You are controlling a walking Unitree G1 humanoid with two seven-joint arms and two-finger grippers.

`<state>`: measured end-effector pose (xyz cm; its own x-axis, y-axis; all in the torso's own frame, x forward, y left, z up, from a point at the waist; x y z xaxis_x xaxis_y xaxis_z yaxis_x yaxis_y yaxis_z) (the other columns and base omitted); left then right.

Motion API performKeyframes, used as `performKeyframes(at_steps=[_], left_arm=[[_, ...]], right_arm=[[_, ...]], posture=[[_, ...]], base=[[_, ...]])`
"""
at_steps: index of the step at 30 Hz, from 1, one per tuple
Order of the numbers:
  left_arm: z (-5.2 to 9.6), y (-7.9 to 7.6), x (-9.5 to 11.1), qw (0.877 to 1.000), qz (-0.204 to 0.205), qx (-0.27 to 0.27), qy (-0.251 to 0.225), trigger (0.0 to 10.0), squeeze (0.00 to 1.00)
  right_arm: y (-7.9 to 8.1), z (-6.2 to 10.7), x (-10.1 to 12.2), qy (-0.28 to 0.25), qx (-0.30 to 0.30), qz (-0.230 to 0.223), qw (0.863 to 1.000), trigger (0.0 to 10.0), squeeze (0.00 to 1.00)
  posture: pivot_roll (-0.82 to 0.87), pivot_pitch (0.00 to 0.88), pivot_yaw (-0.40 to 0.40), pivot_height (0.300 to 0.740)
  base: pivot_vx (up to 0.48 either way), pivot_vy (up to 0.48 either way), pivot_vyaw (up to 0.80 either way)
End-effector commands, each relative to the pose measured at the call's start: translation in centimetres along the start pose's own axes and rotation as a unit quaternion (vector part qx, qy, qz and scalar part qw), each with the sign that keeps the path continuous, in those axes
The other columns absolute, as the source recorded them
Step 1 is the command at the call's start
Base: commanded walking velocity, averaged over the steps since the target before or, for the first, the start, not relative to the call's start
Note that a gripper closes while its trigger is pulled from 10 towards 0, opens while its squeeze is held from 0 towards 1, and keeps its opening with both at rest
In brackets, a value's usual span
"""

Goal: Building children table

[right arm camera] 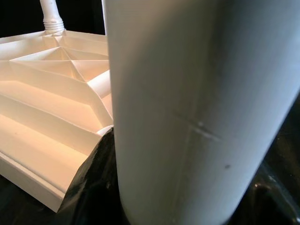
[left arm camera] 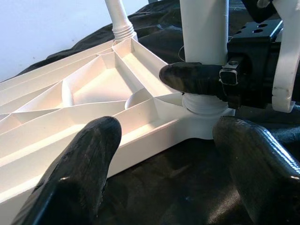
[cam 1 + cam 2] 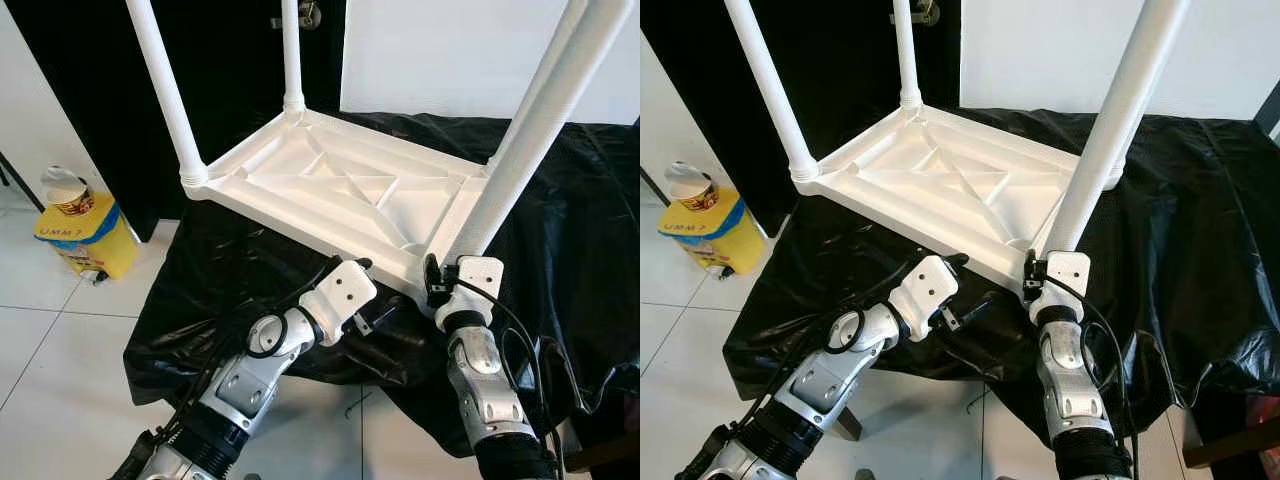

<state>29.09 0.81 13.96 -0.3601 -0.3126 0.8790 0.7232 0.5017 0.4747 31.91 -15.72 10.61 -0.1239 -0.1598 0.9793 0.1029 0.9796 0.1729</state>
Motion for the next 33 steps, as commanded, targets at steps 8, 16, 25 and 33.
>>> performKeyframes(at_steps=[8,16,25,33], left_arm=[[0.0,-0.4,0.2,1.000,-0.001,-0.021,-0.004,10.0,0.00],[-0.1,-0.4,0.2,1.000,-0.001,-0.020,-0.004,10.0,0.00],[0.0,-0.4,0.1,1.000,-0.004,-0.020,-0.003,10.0,0.00],[0.1,-0.4,0.1,1.000,-0.005,-0.022,-0.002,10.0,0.00]], right_arm=[[0.0,0.5,-1.2,0.031,-0.016,0.006,0.999,10.0,0.00],[-0.2,0.5,-1.0,0.032,-0.014,0.003,0.999,10.0,0.29],[-0.7,0.8,0.3,0.010,0.079,0.006,0.997,10.0,1.00],[-2.4,0.9,0.7,0.030,0.178,0.030,0.983,10.0,0.00]], posture=[[-0.01,0.036,-0.049,0.740],[-0.01,0.031,-0.053,0.740],[0.00,0.017,-0.057,0.740],[-0.01,0.011,-0.053,0.740]], base=[[0.000,0.000,0.00],[0.000,0.000,0.00],[0.000,0.000,0.00],[0.000,0.000,0.00]])
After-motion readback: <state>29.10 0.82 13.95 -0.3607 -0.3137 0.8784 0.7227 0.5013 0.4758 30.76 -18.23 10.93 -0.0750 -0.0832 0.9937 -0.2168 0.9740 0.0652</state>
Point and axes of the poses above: a point about 5 cm out from each wrist's last joint towards the gripper, its own z axis pointing back from the gripper into the wrist, its own x axis along the axis of the wrist's last joint, y = z × x, the point moved 3 cm from there along -z, pointing out of the wrist towards the gripper, and after that the axes turned 8 degrees about -z, right-handed, at the moved point
